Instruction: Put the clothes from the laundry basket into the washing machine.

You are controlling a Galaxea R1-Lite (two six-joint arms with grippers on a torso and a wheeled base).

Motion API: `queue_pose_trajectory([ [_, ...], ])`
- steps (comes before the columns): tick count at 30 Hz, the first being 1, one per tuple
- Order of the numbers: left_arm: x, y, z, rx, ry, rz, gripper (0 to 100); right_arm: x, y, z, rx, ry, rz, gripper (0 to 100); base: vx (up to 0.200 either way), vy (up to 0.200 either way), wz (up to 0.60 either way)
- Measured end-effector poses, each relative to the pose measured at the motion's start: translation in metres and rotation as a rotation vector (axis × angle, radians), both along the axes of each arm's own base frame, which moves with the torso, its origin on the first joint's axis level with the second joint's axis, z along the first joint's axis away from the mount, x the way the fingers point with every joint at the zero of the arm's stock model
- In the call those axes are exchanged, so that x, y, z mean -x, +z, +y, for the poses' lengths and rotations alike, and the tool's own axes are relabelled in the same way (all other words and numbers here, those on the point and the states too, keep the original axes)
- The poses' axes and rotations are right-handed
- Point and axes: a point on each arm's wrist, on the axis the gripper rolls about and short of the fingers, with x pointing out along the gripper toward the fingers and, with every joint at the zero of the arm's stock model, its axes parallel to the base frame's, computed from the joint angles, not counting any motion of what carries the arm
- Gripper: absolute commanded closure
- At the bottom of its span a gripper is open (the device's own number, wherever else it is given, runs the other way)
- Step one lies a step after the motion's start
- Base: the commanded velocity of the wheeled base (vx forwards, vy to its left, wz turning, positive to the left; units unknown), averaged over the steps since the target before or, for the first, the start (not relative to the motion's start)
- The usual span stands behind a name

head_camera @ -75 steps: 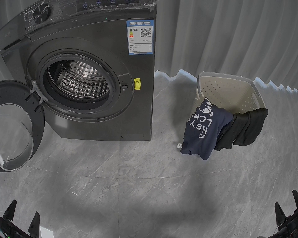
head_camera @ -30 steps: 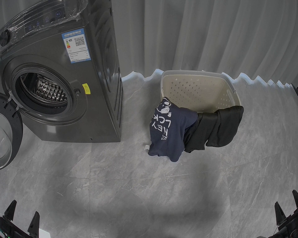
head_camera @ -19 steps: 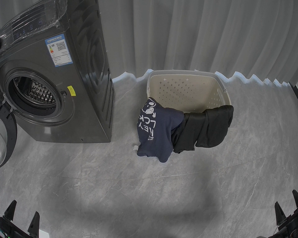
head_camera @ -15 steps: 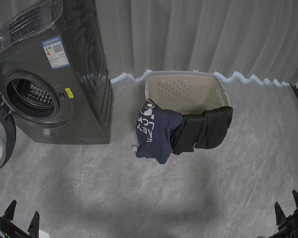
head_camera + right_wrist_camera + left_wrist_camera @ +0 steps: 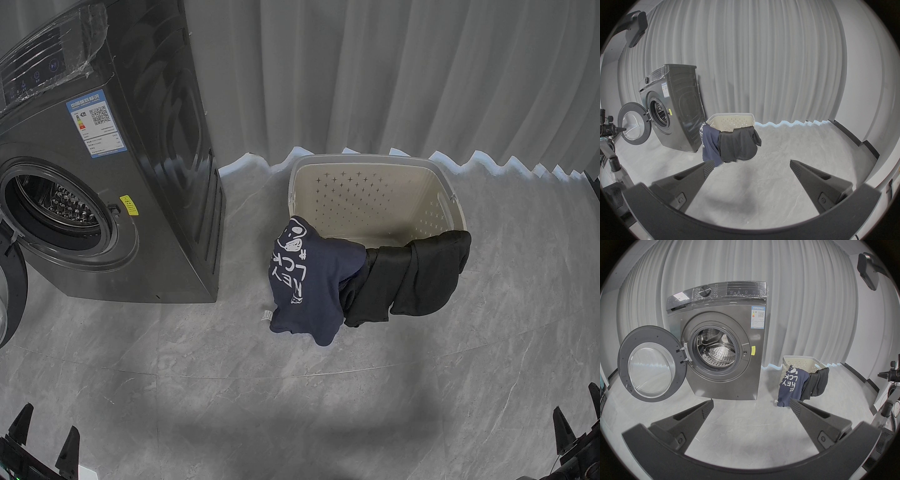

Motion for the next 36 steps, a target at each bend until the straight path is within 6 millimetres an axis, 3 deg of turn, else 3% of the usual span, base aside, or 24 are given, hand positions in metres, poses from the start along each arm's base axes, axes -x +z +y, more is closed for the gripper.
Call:
queue_pose_trajectory([
  [9,0.0000,0.0000,0.0000,0.001,-0.001,0.000,0,0.0000,0.0000,0.0000,0.000,0.000,0.000,0,0.000,-0.200,0.00],
  [18,0.0000,0.0000,0.0000,0.003,-0.001,-0.001,0,0.0000,0.0000,0.0000,0.001,-0.001,0.000,0,0.000,0.000,0.00],
  [27,0.0000,0.0000,0.0000,0.004,-0.002,0.000,0,0.0000,0.0000,0.0001,0.001,-0.001,0.000,0,0.200,0.000,0.00],
  [36,0.0000,0.0000,0.0000,0.004,-0.001,0.000,0,0.0000,0.0000,0.0000,0.001,0.000,0.000,0,0.000,0.000,0.00],
])
